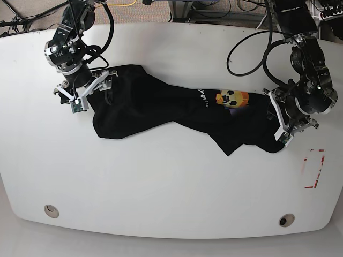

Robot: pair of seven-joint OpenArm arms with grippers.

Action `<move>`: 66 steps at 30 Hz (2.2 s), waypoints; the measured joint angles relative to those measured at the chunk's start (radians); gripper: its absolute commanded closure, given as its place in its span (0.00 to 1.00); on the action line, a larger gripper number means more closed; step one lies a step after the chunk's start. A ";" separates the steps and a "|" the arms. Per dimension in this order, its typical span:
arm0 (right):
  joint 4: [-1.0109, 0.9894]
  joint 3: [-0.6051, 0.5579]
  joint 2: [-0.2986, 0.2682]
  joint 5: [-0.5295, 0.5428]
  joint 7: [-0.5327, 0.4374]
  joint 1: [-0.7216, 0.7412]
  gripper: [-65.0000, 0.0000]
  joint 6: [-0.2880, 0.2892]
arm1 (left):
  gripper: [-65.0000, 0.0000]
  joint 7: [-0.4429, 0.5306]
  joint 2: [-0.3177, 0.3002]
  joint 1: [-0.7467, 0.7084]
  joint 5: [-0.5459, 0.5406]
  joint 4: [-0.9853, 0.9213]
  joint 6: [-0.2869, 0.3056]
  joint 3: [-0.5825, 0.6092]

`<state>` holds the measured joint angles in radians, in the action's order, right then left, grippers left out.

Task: Fold the T-shirt properly
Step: 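Release and regrasp the shirt end with the left gripper, then pull the shirt end with the left gripper away from the right gripper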

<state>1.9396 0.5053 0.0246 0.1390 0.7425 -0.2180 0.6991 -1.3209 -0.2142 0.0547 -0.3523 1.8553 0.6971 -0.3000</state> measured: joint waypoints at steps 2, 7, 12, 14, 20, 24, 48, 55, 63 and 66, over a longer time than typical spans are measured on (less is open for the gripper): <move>-0.003 -0.001 0.000 0.000 0.000 0.009 0.28 0.000 | 0.62 0.000 -0.004 0.002 0.000 0.003 0.000 0.002; -0.005 0.001 0.000 0.002 -0.004 0.012 0.28 0.000 | 0.63 -0.003 -0.011 0.000 0.003 0.003 0.000 0.014; -0.003 0.006 0.000 0.003 0.003 -0.014 0.28 0.000 | 0.65 0.003 -0.009 -0.008 0.007 -0.011 0.000 0.033; -0.003 0.006 0.000 -0.003 0.016 -0.018 0.28 0.000 | 0.66 0.005 -0.008 -0.008 0.007 -0.020 0.000 0.039; 0.019 0.003 0.000 0.004 -0.006 -0.031 0.28 -0.001 | 0.64 0.031 -0.012 0.027 0.040 -0.127 0.000 0.119; 0.021 0.002 0.003 0.000 -0.001 -0.040 0.28 0.000 | 0.64 0.066 -0.018 0.032 0.027 -0.172 0.000 0.139; -0.033 0.014 -0.006 -0.001 0.003 -0.052 0.28 0.000 | 0.63 0.101 -0.140 0.071 0.049 -0.354 0.000 0.053; -0.016 0.009 -0.002 0.002 0.002 -0.050 0.28 0.000 | 0.61 0.134 -0.143 0.087 0.060 -0.412 0.000 0.049; -0.016 0.006 -0.003 0.000 0.001 -0.052 0.28 0.000 | 0.61 0.149 -0.144 0.110 0.068 -0.446 0.000 0.051; -0.016 0.006 -0.002 0.000 0.002 -0.053 0.28 0.000 | 0.65 0.153 -0.142 0.120 0.069 -0.452 0.000 0.052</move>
<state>1.9232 0.5110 0.0231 0.1387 0.7441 -0.2710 0.6991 -1.1683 -0.3561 0.1745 -0.2836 1.4036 0.6975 -0.2478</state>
